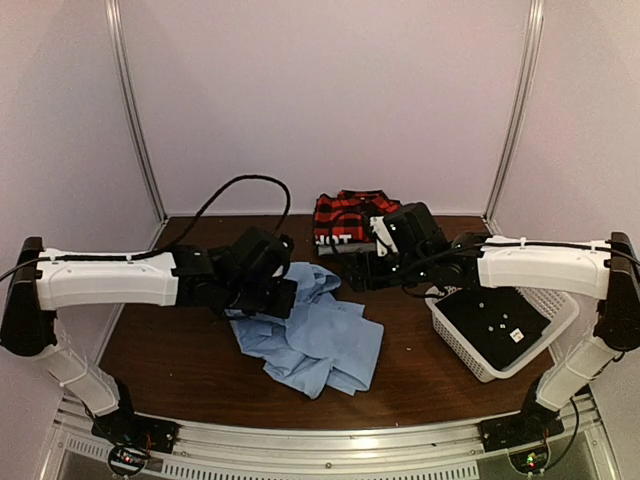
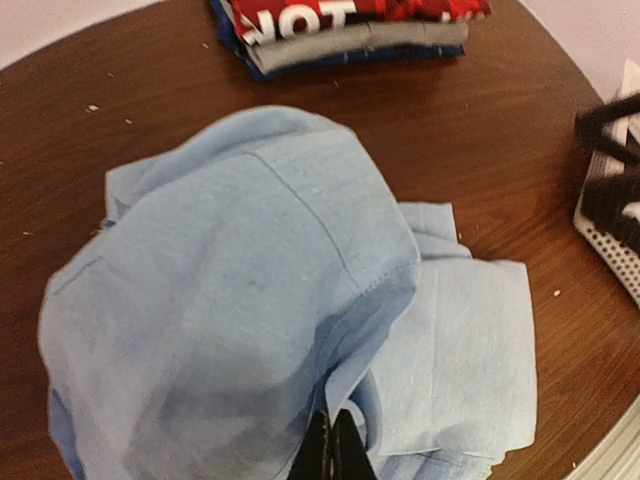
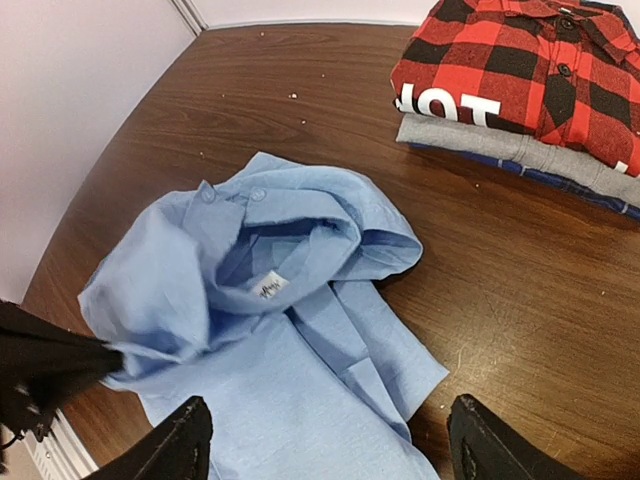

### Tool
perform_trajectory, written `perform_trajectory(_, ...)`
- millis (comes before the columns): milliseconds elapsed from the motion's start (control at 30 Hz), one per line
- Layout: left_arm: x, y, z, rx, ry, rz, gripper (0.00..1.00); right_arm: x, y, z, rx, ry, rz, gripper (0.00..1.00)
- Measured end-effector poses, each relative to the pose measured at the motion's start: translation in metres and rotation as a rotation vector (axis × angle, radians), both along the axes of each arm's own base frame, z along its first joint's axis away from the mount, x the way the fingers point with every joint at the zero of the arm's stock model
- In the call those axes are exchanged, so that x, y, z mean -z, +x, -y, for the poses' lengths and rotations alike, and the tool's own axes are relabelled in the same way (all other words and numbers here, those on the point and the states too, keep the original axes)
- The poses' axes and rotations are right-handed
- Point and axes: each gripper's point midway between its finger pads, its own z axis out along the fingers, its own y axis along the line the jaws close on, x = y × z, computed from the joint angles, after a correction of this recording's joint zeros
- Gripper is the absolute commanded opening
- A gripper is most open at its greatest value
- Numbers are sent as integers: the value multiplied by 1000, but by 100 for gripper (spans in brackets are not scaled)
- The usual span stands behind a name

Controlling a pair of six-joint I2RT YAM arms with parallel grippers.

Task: Fold and stack the long sleeve shirts
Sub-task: Flatten out the crumpled shirt at the center of the board.

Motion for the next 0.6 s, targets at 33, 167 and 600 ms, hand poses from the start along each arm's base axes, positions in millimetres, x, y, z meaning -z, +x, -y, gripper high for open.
perform_trajectory(33,-14,4,-8,-32,-20,30,0,3,-1,-1,-6,-8,-2,82)
perform_trajectory(167,-51,19,-52,-174,-74,112,0,20,-6,-10,-37,-46,-18,82)
perform_trajectory(600,-18,44,-174,-467,-53,49,0,61,-18,-52,-116,-143,-42,84)
